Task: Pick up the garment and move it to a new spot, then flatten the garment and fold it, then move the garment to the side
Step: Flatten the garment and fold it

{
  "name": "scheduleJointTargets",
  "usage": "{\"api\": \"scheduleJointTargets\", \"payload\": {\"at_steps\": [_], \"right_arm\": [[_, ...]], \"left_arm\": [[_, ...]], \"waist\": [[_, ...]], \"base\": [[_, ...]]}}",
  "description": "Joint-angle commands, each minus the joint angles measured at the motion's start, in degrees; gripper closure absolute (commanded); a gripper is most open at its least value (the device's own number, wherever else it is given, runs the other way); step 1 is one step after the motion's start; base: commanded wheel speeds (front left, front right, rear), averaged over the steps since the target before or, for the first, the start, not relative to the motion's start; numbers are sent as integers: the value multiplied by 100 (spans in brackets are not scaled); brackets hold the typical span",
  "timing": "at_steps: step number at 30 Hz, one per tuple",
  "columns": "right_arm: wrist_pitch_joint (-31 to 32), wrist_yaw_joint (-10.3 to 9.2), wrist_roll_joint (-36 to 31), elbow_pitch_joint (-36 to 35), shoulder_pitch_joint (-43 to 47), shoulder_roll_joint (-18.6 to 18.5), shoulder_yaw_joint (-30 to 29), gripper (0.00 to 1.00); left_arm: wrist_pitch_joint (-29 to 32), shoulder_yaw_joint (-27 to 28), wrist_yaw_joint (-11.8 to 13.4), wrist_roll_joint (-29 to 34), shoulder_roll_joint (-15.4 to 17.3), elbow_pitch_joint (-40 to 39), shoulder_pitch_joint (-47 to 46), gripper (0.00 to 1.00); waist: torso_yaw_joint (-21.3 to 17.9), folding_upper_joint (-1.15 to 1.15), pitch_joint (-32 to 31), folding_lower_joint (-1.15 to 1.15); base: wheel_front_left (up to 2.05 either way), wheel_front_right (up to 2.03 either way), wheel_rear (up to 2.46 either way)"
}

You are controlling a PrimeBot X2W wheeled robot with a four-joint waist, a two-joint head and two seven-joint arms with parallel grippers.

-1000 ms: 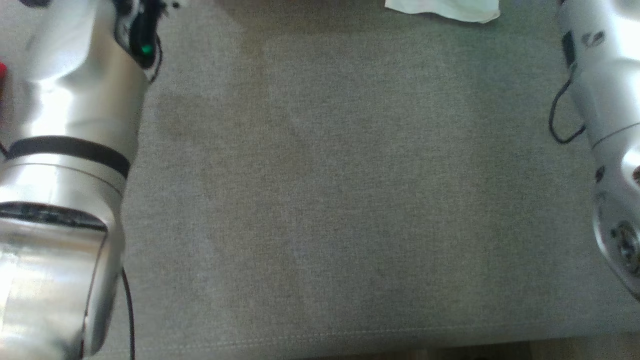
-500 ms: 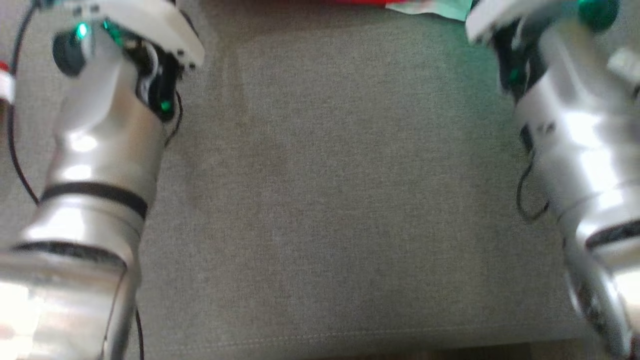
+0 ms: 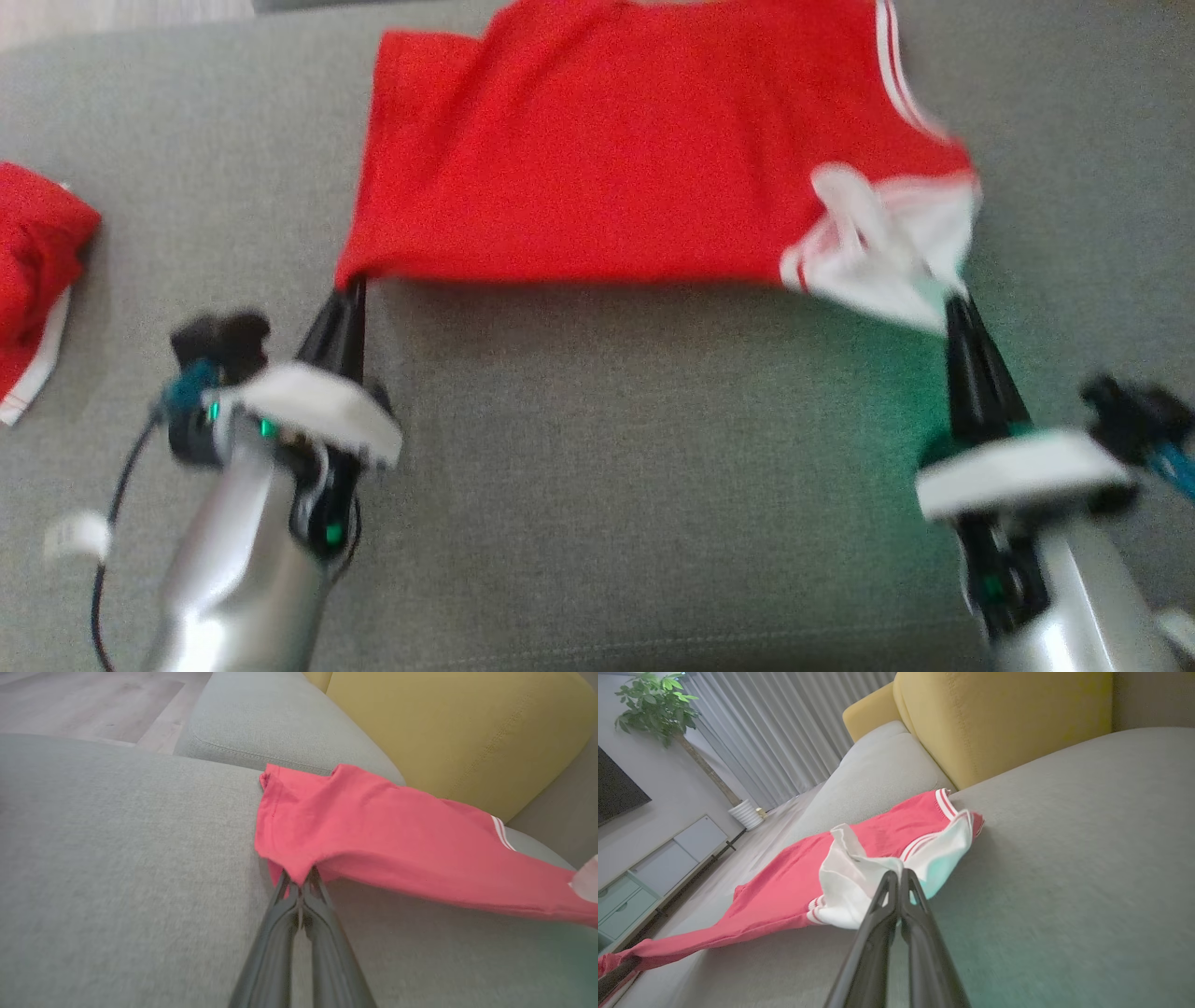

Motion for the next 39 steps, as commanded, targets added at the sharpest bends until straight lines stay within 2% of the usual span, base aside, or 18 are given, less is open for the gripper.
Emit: {"api": "scheduleJointTargets", "payload": {"at_steps": [1, 7, 8, 11, 14, 18, 22, 30, 39], "right_arm": [[299, 44, -184, -854, 439, 99, -128, 100], [1530, 44, -350, -2942, 2244, 259, -751, 100], [1530, 44, -350, -2942, 2244, 259, -751, 100], [1831, 44, -133, -3475, 2871, 263, -885, 100], [2040, 44, -64, -3724, 3302, 264, -1009, 100], [2224, 44, -13, -3798, 3616, 265, -1113, 100], [2241, 44, 28, -3698, 3696, 266, -1169, 100], [2164, 44, -16, -3345, 3519, 266, -1295, 100], [2160, 44, -553, -2798, 2391, 266, -1170, 100]], "left_arm": [[-69, 224, 112, 67, 256, -564, 262, 100], [362, 267, 541, 51, 487, -2275, 1683, 100], [362, 267, 541, 51, 487, -2275, 1683, 100], [768, 331, 887, 33, 587, -3206, 2401, 100], [1153, 390, 1213, 15, 656, -4047, 3058, 100], [1603, 407, 1578, 30, 711, -4899, 3771, 100], [1910, 359, 1786, 27, 719, -5426, 4212, 100], [2403, 206, 1839, -72, 765, -5512, 4330, 100], [3005, 124, 1390, -356, 1043, -4988, 3443, 100]], "waist": [[-15, -1, -252, 0], [45, -1, -568, 0], [45, -1, -568, 0], [36, -1, -702, 0], [21, -1, -824, 0], [23, -1, -943, 0], [44, -1, -985, 0], [128, -1, -936, 0], [106, -1, -595, 0]], "base": [[0, 0, 0], [0, 0, 0], [0, 0, 0], [0, 0, 0], [0, 0, 0], [0, 0, 0], [0, 0, 0], [0, 0, 0], [0, 0, 0]]}}
